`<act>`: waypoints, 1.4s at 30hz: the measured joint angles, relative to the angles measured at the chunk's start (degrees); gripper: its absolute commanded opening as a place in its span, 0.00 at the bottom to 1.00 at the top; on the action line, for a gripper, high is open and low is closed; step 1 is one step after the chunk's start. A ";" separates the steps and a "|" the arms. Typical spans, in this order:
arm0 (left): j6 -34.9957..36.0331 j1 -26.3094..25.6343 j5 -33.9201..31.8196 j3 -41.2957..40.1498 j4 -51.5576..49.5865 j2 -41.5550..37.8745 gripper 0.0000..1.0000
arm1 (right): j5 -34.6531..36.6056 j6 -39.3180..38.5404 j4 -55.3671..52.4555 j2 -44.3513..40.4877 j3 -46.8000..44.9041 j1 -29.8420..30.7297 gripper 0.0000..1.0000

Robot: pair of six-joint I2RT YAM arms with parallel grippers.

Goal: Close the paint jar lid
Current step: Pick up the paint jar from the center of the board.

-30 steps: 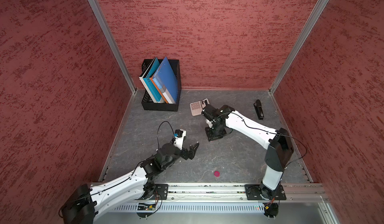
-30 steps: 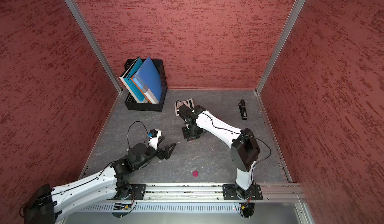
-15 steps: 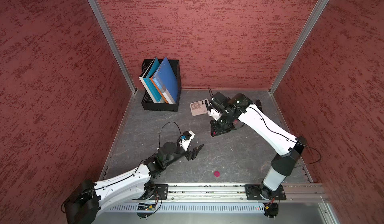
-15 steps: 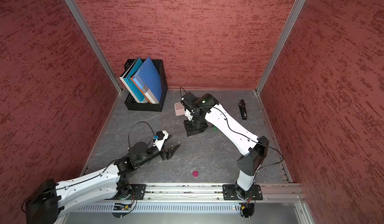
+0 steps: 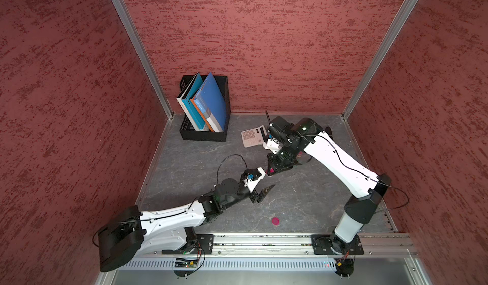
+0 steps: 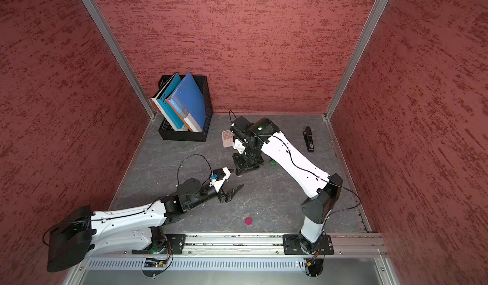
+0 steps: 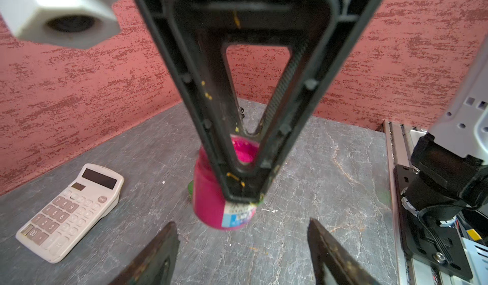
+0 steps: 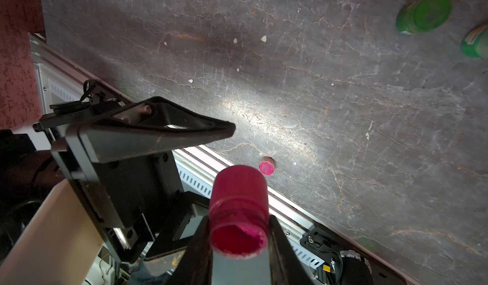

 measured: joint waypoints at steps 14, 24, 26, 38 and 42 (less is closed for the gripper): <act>2.08 -1.36 -4.09 0.87 2.51 0.55 0.47 | -2.25 0.00 0.26 0.00 -1.64 0.00 0.29; 2.01 -1.40 -4.24 0.87 2.01 0.55 0.46 | -2.67 0.02 0.48 0.00 -1.64 0.00 0.29; 2.03 -1.40 -4.24 0.87 1.64 0.55 0.46 | -2.73 0.02 0.48 0.00 -1.64 0.00 0.29; 1.86 -1.64 -5.53 0.90 0.31 0.48 0.28 | -2.95 0.04 0.79 0.00 -1.64 0.00 0.29; 1.84 -1.68 -5.66 0.90 0.33 0.48 0.29 | -2.97 0.07 0.85 0.00 -1.64 -0.02 0.29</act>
